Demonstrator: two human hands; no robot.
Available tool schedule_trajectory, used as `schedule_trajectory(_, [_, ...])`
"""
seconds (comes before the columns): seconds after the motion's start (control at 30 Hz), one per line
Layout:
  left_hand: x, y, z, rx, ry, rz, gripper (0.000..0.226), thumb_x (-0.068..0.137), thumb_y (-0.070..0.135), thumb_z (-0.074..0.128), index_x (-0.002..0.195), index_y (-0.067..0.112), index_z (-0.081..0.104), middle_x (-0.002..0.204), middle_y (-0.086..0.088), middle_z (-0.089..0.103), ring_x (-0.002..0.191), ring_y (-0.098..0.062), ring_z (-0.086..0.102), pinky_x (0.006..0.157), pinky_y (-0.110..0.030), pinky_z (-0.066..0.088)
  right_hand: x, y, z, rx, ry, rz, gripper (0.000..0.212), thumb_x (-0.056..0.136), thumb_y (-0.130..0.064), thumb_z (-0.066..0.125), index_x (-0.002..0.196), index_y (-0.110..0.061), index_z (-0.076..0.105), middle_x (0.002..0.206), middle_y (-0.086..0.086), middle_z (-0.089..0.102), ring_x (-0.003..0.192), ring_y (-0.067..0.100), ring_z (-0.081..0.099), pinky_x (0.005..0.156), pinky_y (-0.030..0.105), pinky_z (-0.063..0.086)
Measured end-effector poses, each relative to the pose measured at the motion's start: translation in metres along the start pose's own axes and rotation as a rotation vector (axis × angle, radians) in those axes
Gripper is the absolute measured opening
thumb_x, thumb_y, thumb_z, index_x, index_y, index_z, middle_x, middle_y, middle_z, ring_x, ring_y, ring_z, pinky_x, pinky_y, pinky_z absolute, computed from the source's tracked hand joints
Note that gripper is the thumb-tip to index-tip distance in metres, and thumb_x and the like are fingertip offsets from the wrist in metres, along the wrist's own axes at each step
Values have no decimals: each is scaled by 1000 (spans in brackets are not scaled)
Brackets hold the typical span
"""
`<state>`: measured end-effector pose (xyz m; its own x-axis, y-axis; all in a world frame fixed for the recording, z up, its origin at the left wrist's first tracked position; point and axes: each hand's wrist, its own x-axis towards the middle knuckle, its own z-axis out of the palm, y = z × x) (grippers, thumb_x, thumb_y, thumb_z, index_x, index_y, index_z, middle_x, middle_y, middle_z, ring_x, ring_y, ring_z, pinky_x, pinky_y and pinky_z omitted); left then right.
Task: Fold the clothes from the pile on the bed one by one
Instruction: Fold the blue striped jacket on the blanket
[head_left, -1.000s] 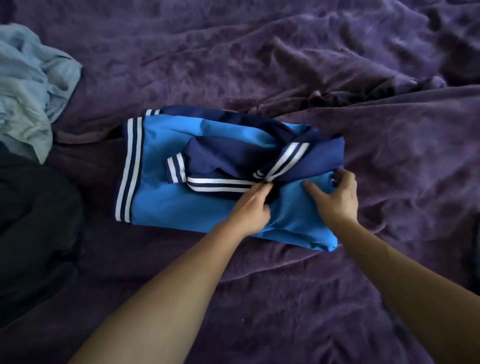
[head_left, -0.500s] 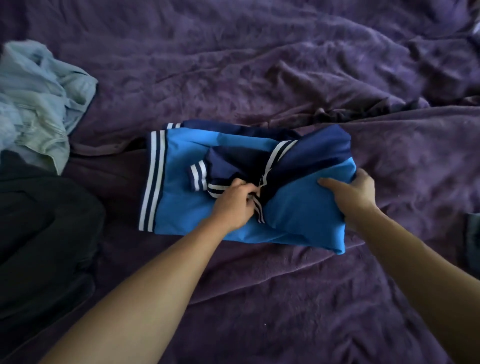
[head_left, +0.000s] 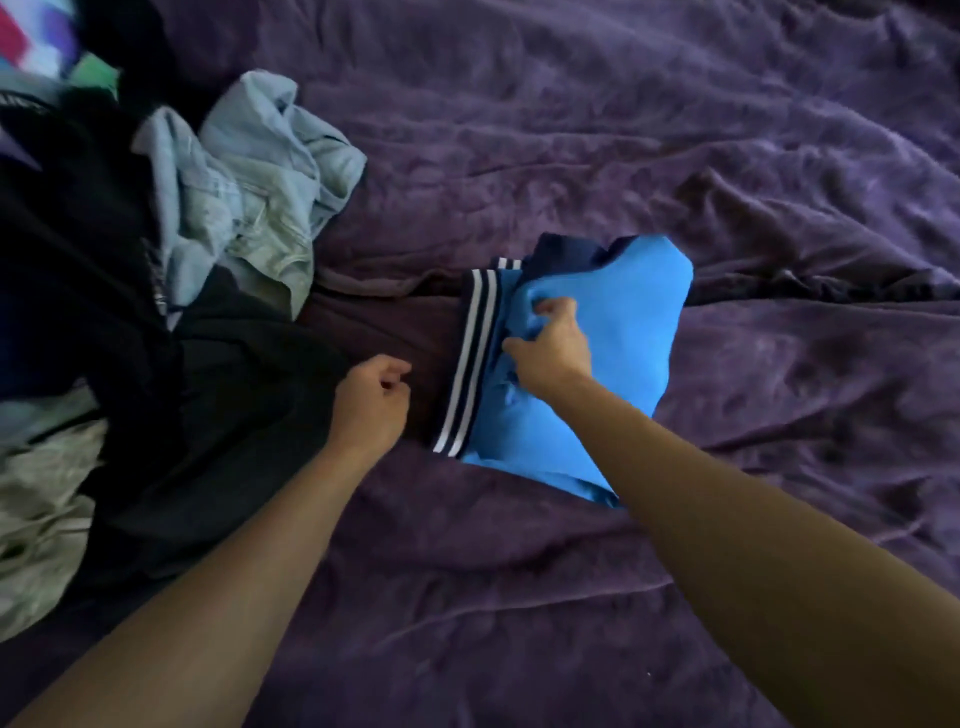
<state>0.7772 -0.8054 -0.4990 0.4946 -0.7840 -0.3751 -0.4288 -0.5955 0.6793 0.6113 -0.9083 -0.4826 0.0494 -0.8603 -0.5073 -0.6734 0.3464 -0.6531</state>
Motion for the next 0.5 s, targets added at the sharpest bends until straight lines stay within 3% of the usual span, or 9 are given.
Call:
schedule_trajectory(0.07, [0,-14,-10,25,15,-15,27,90,1,51,111,10,66,111,-11,64,89,-19,59,82,-29,48,-1,5,18,-24,-188,40,42,83,-3,55,122,-16,46,103,19,62,90,35,63,75,43,54])
schedule_trajectory(0.13, [-2,-12,-8,54,71,95,26,90,4,52,112,10,65,109,-12,61,91,-24,61,83,-32,48,-2,12,17,81,-238,63,33,84,6,51,112,-10,56,88,18,63,77,31,62,66,38,54])
schedule_trajectory(0.2, [-6,3,6,66,101,227,24,91,13,55,114,12,64,108,-12,59,94,-30,61,83,-39,50,-4,21,0,212,-132,17,26,85,9,48,97,-7,63,75,12,63,62,25,60,56,30,50])
schedule_trajectory(0.23, [-9,13,16,64,69,264,27,92,20,56,117,14,62,110,-12,58,97,-31,60,83,-41,50,-4,26,-14,167,11,-62,25,85,6,47,91,-11,65,74,9,66,60,21,61,56,29,49])
schedule_trajectory(0.3, [-19,31,42,60,-68,233,44,90,38,58,129,18,53,119,-10,57,108,-29,56,88,-41,48,0,40,-49,-53,344,-222,20,85,-8,52,91,-20,67,85,2,69,73,20,63,65,31,48])
schedule_trajectory(0.37, [-26,41,69,82,-222,146,60,87,45,59,138,20,40,129,-8,56,117,-29,53,93,-41,46,11,53,-79,-273,519,-280,23,87,-19,56,109,-22,64,110,3,63,100,24,58,79,37,45])
schedule_trajectory(0.43, [-34,44,87,56,-300,134,55,89,33,59,137,18,37,121,-9,61,111,-31,57,88,-41,48,27,61,-94,-452,423,-243,43,91,-32,56,133,-24,49,138,6,46,126,29,42,90,46,41])
schedule_trajectory(0.5, [-38,40,87,-66,-246,159,44,89,19,58,130,16,42,108,-5,65,99,-24,60,80,-30,47,44,59,-94,-549,269,-228,59,94,-47,51,147,-30,32,155,3,26,140,28,27,102,51,35])
